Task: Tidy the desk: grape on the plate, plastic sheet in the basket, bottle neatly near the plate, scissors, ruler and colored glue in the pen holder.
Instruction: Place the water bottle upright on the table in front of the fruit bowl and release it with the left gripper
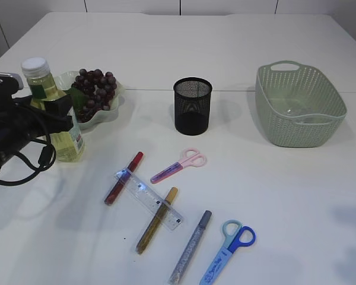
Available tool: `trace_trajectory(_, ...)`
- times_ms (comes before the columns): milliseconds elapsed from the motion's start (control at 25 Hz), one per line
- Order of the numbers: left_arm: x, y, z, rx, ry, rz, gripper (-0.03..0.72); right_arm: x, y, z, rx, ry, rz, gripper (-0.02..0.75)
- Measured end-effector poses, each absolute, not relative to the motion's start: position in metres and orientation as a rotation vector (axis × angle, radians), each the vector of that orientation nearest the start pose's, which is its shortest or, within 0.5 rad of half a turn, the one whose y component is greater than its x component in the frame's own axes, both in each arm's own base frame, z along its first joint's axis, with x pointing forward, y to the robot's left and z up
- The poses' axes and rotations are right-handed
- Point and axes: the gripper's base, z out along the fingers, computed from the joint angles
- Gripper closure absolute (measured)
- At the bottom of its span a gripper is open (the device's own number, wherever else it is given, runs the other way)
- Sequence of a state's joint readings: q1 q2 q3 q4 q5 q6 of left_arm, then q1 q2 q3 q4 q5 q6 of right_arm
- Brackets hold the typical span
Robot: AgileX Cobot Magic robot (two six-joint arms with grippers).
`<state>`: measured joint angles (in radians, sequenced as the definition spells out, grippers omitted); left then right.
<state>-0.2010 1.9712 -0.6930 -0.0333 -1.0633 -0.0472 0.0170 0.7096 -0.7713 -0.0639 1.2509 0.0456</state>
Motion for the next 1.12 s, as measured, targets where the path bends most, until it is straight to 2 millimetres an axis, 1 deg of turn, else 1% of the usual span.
trace_trajectory(400,0.3427,-0.0673,0.1314,0.097,1.699,-0.173,0.260,0.0967,-0.0039,0.3142,0.031,2.670,-0.067,0.190)
trace_trajectory(680,0.3428,-0.0674,0.1226,0.100,1.723,-0.171,0.260,0.0967,-0.0039,0.3142,0.031,2.670,-0.067,0.190)
trace_trajectory(1120,0.3434,-0.0676,0.1219,0.101,1.717,-0.172,0.260,0.0967,-0.0039,0.3142,0.031,2.670,-0.067,0.190)
